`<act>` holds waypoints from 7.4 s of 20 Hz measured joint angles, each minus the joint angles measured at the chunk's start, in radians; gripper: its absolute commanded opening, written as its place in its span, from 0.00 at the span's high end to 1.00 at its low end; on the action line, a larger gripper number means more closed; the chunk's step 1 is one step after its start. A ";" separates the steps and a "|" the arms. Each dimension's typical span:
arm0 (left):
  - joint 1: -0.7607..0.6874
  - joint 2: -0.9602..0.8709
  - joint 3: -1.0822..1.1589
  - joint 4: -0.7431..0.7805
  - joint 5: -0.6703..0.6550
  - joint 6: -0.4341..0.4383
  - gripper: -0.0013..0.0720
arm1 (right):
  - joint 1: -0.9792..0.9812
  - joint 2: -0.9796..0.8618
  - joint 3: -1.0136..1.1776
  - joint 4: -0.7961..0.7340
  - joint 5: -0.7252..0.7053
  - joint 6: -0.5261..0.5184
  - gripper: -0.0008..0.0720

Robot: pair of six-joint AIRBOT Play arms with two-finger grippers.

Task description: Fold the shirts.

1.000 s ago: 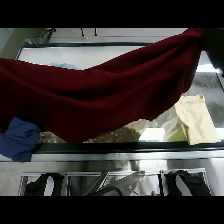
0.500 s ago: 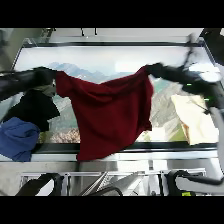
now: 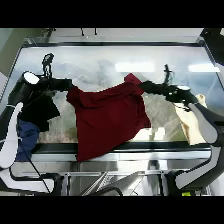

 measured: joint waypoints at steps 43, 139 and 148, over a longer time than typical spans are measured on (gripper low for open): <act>0.275 -0.056 -0.015 0.024 -0.356 -0.016 0.97 | -0.033 -0.018 0.200 -0.570 -0.096 0.351 0.96; 0.670 0.590 0.232 -1.076 -0.344 0.129 0.97 | -0.401 0.916 0.330 -0.239 0.164 0.394 0.96; 0.560 0.585 0.230 -0.821 -0.364 0.069 0.97 | -0.487 0.678 0.467 -0.282 0.472 0.362 0.96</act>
